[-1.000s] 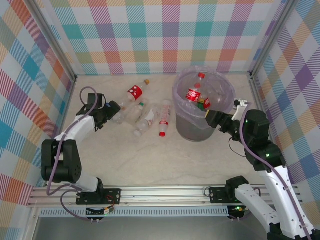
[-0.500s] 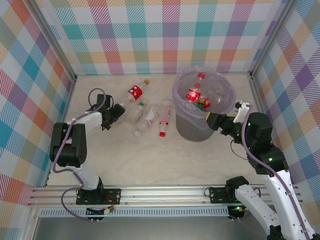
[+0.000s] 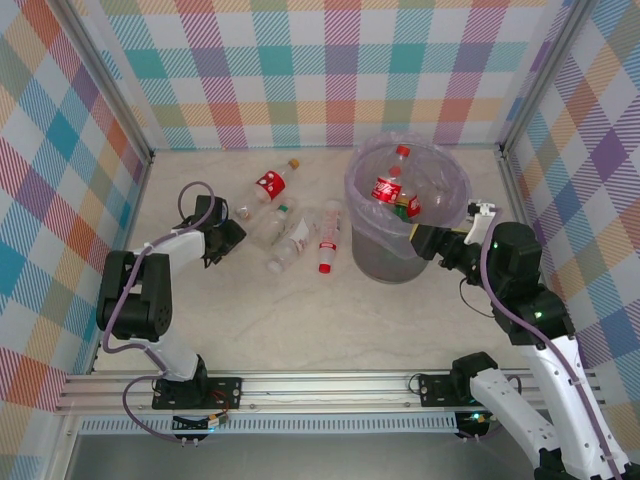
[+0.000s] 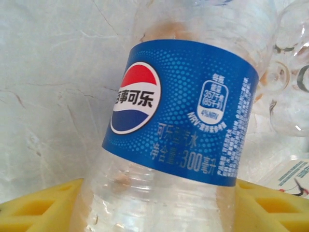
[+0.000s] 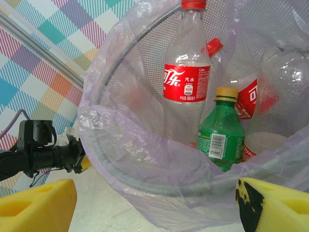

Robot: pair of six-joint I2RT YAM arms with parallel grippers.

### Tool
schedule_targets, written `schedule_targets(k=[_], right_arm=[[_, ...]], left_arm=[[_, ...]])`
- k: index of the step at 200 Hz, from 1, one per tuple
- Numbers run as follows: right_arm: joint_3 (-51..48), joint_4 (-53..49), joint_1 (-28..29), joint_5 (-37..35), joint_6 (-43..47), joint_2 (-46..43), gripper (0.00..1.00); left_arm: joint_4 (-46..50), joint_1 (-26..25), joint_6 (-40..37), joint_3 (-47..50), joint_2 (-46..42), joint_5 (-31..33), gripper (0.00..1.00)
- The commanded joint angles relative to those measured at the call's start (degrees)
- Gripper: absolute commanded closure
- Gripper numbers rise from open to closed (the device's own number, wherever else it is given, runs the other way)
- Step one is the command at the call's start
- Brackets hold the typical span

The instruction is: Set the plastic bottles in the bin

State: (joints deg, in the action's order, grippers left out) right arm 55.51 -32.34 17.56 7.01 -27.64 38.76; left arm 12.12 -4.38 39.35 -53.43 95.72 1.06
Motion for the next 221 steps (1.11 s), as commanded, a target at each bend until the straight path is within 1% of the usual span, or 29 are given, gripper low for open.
schedule_targets(k=[1, 17, 30, 33, 41, 65, 93, 119, 130, 143, 163, 191, 205, 221], right_arm=[[1.0, 1.3, -0.2, 0.9, -0.1, 0.0, 0.14], [1.3, 0.5, -0.2, 0.2, 0.2, -0.2, 0.14], [1.4, 0.2, -0.2, -0.1, 0.3, -0.4, 0.14], [1.4, 0.2, -0.3, -0.1, 0.3, -0.4, 0.14], [1.4, 0.2, -0.2, -0.2, 0.3, -0.4, 0.14], [1.4, 0.3, -0.3, -0.1, 0.3, 0.0, 0.14], [1.6, -0.1, -0.3, -0.1, 0.3, -0.2, 0.14], [1.8, -0.3, -0.2, -0.2, 0.5, -0.6, 0.14], [1.9, -0.5, -0.3, -0.2, 0.4, -0.7, 0.14], [2.0, -0.5, -0.3, -0.2, 0.5, -0.8, 0.14], [2.3, -0.5, -0.3, -0.1, 0.6, -0.8, 0.14], [3.2, -0.9, -0.3, 0.2, 0.6, -1.1, 0.14], [4.8, -1.1, -0.3, 1.2, 0.4, -0.8, 0.14], [6.9, -0.9, -0.3, 3.8, -0.2, 0.5, 0.15]], left_arm=[[2.6, 0.0, -3.4, -1.8, -1.2, 2.0, 0.36], [3.3, 0.0, -4.3, -2.6, -1.0, 2.0, 0.35], [3.3, 0.0, -5.3, -3.3, -0.9, 3.1, 0.26], [5.0, 0.0, -5.6, -3.5, -0.9, 3.4, 0.25], [5.7, 0.1, -6.0, -4.0, -0.6, 4.0, 0.22], [5.3, 0.5, -6.9, -5.0, 1.4, 4.4, 0.20], [5.3, 1.0, -7.5, -5.9, 3.9, 4.0, 0.27], [5.1, 0.9, -7.4, -5.0, 3.3, 4.0, 0.36], [5.5, 0.9, -7.8, -4.5, 2.2, 4.0, 0.39], [6.2, 0.9, -8.2, -3.5, -0.4, 4.6, 0.41], [8.2, 0.8, -9.9, -2.0, -6.4, 6.0, 0.42], [12.4, -0.5, -12.9, -0.1, -18.1, 6.9, 0.43], [12.7, -3.0, -13.6, 1.9, -23.9, 4.4, 0.43], [11.8, -8.7, -13.9, 3.6, -30.1, 1.4, 0.43]])
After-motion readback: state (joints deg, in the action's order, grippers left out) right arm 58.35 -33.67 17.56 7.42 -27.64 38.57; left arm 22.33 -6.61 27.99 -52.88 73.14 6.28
